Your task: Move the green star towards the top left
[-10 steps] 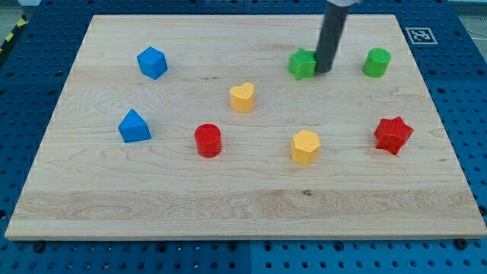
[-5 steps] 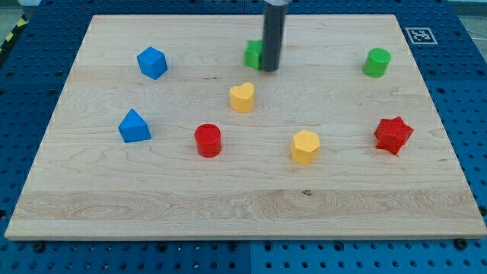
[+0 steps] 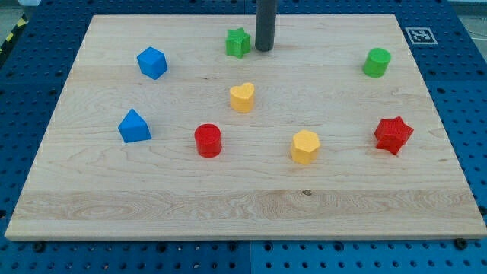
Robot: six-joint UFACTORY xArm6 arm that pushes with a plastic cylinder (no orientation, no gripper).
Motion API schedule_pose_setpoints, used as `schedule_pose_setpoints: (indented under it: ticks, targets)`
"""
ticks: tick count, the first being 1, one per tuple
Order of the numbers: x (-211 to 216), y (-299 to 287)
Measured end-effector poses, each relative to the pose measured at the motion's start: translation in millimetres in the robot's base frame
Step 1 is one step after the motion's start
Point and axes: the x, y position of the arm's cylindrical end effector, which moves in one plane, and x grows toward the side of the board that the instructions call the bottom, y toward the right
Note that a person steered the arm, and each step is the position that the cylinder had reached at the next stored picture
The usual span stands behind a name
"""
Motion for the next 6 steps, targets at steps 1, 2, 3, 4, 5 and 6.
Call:
schedule_pose_setpoints:
  ticks: [1,2,3,4,5,6]
  targets:
    - [32.8,9.0]
    - [63.2,3.3]
    - [40.5,-21.4]
    - [13.1,-42.6]
    - [16.0,-44.8]
    - [56.2,-6.1]
